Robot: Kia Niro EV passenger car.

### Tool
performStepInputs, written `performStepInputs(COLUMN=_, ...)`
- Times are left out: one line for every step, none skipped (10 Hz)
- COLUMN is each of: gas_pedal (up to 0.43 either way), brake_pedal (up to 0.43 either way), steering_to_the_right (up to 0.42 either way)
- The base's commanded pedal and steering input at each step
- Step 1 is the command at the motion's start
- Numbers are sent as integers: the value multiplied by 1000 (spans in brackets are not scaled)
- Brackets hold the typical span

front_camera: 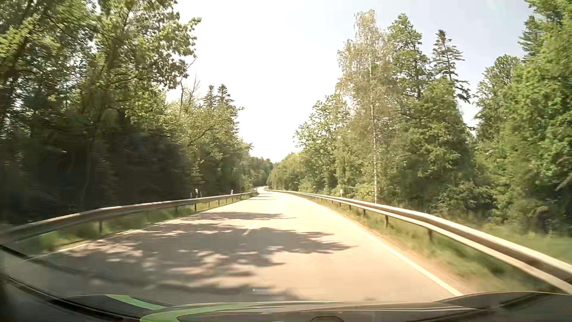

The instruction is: Follow the waypoints while adhering to traffic rules and regulations

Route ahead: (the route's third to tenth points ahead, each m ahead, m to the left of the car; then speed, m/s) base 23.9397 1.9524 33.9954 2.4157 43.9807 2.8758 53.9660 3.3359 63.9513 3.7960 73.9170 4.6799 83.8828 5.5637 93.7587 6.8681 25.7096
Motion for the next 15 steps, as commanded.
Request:
performStepInputs(gas_pedal=358, brake_pedal=0, steering_to_the_right=-6)
performStepInputs(gas_pedal=319, brake_pedal=0, steering_to_the_right=-6)
performStepInputs(gas_pedal=319, brake_pedal=0, steering_to_the_right=-6)
performStepInputs(gas_pedal=319, brake_pedal=0, steering_to_the_right=-6)
performStepInputs(gas_pedal=319, brake_pedal=0, steering_to_the_right=-6)
performStepInputs(gas_pedal=319, brake_pedal=0, steering_to_the_right=-6)
performStepInputs(gas_pedal=319, brake_pedal=0, steering_to_the_right=-6)
performStepInputs(gas_pedal=319, brake_pedal=0, steering_to_the_right=-6)
performStepInputs(gas_pedal=319, brake_pedal=0, steering_to_the_right=-7)
performStepInputs(gas_pedal=319, brake_pedal=0, steering_to_the_right=-9)
performStepInputs(gas_pedal=319, brake_pedal=0, steering_to_the_right=-10)
performStepInputs(gas_pedal=319, brake_pedal=0, steering_to_the_right=-10)
performStepInputs(gas_pedal=319, brake_pedal=0, steering_to_the_right=-9)
performStepInputs(gas_pedal=299, brake_pedal=0, steering_to_the_right=-9)
performStepInputs(gas_pedal=248, brake_pedal=0, steering_to_the_right=-9)
